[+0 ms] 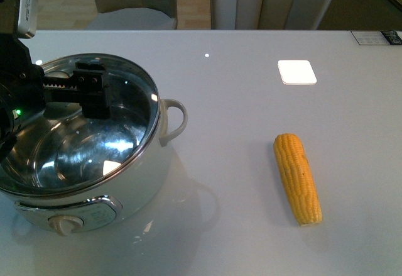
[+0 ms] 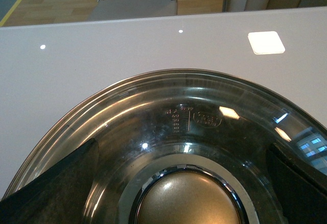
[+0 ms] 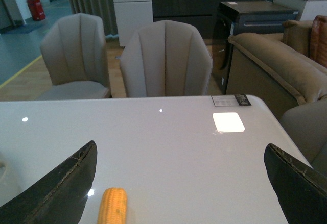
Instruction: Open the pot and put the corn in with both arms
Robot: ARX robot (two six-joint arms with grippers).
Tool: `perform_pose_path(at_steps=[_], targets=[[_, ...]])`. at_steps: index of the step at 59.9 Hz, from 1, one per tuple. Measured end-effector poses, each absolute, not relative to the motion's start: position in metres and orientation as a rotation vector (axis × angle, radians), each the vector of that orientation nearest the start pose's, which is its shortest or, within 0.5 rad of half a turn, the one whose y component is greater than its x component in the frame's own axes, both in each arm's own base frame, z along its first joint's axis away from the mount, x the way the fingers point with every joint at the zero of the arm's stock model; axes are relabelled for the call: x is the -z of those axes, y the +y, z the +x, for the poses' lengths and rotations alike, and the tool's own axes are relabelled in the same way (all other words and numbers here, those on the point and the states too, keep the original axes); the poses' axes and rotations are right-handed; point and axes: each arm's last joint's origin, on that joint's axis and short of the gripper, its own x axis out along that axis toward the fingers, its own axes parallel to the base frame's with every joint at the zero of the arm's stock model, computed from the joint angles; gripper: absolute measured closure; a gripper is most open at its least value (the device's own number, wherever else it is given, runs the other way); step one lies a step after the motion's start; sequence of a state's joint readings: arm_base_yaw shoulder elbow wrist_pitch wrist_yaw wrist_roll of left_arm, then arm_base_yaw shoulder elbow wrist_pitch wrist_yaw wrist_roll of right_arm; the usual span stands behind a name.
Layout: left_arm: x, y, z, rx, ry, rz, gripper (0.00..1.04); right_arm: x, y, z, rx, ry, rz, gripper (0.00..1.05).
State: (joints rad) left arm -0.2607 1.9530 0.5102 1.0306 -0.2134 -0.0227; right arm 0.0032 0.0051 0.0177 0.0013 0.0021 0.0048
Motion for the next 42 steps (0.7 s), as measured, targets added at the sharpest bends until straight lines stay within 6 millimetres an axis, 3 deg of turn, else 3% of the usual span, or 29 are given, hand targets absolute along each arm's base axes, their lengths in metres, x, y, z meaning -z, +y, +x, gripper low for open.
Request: perform_pose_path(at_steps=[22,31,32,42], targets=[[-0.067,-0.0741,0.2864,0.029,0.41,0.056,0.07,-0.1693,0.0003,0.0969,-0.001,-0.014,0.005,0.09],[-0.065,-0.0749,0.2859,0.03,0.415,0.037,0.28,-0.1693,0.0003,0.0969,-0.001,-0.014,0.005,0.09],[-0.0673,-0.0739,0.2849,0.016,0.404,0.022,0.61,-0.1693,0.0003,0.0969,-0.001,-0.014,0.005,0.09],[-0.0722,-0.0719,0.2806,0.015,0.421,0.021,0.61,-0.1693,0.0003,0.0969,-0.001,-0.014,0.005,0.09]])
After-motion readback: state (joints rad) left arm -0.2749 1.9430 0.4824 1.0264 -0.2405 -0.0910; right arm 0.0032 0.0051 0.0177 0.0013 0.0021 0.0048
